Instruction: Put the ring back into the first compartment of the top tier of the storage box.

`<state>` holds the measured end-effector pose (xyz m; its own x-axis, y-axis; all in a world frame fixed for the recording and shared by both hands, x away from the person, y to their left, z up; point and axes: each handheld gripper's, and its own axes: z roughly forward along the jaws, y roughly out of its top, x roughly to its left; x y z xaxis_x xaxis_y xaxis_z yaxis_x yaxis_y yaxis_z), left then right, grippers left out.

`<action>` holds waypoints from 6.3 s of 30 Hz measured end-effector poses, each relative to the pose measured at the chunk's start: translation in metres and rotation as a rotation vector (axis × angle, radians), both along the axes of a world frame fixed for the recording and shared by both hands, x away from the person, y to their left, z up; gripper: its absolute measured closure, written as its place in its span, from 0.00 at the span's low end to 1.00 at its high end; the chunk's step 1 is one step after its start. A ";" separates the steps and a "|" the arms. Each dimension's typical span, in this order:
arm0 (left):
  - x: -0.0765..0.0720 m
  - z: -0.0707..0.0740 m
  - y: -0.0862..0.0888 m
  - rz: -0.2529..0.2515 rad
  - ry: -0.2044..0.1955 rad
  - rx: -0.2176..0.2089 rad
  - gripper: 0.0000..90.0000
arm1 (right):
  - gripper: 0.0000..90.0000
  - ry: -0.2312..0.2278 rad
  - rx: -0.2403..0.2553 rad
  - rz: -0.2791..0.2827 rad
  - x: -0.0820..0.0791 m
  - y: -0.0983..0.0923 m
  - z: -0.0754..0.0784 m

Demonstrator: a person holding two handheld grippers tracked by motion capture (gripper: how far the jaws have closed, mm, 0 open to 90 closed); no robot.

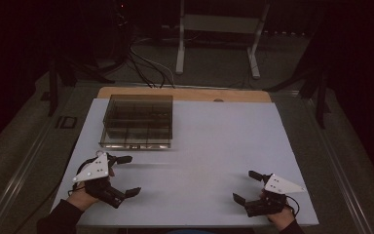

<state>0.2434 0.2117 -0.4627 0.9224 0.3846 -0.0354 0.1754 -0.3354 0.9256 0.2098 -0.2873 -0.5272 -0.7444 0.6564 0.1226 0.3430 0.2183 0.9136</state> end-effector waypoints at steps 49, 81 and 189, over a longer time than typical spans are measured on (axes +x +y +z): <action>0.022 0.019 0.098 0.384 -0.066 0.007 0.01 | 0.00 0.002 0.003 -0.014 0.000 -0.001 0.000; 0.046 -0.038 0.114 0.699 0.089 0.140 0.17 | 0.00 0.002 0.006 -0.019 0.000 -0.001 0.000; 0.068 -0.042 0.116 0.772 0.291 0.287 1.00 | 0.00 0.002 -0.007 -0.023 -0.001 -0.001 0.001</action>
<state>0.3116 0.3274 -0.5045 0.3694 0.9286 -0.0352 0.6659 -0.2381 0.7070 0.2092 -0.2883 -0.5265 -0.7287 0.6743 0.1195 0.3502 0.2169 0.9112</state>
